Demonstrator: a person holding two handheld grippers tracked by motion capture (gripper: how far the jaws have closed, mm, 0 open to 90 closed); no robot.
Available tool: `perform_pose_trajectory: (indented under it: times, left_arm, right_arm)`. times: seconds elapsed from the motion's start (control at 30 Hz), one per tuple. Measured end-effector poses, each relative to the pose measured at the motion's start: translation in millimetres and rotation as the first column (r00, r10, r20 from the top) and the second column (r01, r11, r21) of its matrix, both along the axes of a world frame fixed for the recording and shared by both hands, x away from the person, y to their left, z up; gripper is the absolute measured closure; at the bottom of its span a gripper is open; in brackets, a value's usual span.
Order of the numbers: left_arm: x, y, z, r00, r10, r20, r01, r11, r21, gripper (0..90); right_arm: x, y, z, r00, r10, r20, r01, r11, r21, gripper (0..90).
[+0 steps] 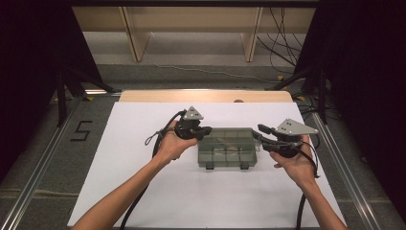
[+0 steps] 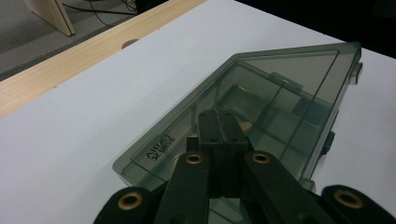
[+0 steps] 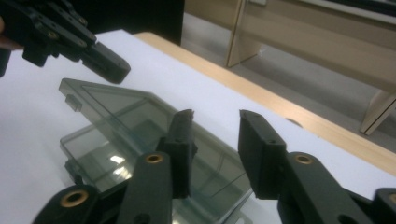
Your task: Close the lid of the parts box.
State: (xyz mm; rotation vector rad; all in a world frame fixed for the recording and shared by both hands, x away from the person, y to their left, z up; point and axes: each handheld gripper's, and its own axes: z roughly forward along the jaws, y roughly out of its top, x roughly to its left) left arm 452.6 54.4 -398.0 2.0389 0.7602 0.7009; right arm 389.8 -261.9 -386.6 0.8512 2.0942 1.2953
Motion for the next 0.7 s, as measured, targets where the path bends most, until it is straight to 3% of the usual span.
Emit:
perform_pose_trajectory:
  times: [0.03,0.1,0.17,0.63,0.67,0.7]
  left_arm:
    - [-1.3,1.5,-0.1,1.0000,0.004,0.002,-0.005,0.9997,0.026,89.7]
    - [-4.7,2.1,-3.9,1.0000,0.002,0.003,-0.002,0.9998,0.018,89.7]
    - [-7.2,3.7,-5.9,1.0000,-0.007,0.006,0.007,0.9993,0.036,89.7]
    - [-23.8,11.7,-14.2,0.9992,-0.029,0.026,0.029,0.9994,0.016,89.7]
    - [-24.0,14.8,-15.5,0.9985,-0.017,0.052,0.015,0.9989,0.045,89.7]
    - [-21.6,13.5,-18.6,0.9888,-0.149,0.001,0.149,0.9885,0.024,89.7]
  right_arm:
    - [0.5,-0.1,-2.0,0.9999,0.008,-0.007,-0.008,1.000,-0.006,70.7]
    - [0.7,0.0,-6.1,0.9997,0.017,-0.019,-0.018,1.000,-0.021,74.1]
    - [0.6,0.0,-10.4,0.9990,0.033,-0.030,-0.034,0.999,-0.039,77.1]
    - [4.3,-3.6,-32.6,0.9932,0.076,-0.089,-0.084,0.993,-0.087,88.4]
    - [4.8,-4.4,-33.1,0.9935,0.077,-0.083,-0.085,0.992,-0.093,88.6]
    - [5.1,-4.3,-34.3,0.9937,0.076,-0.082,-0.084,0.992,-0.094,88.7]
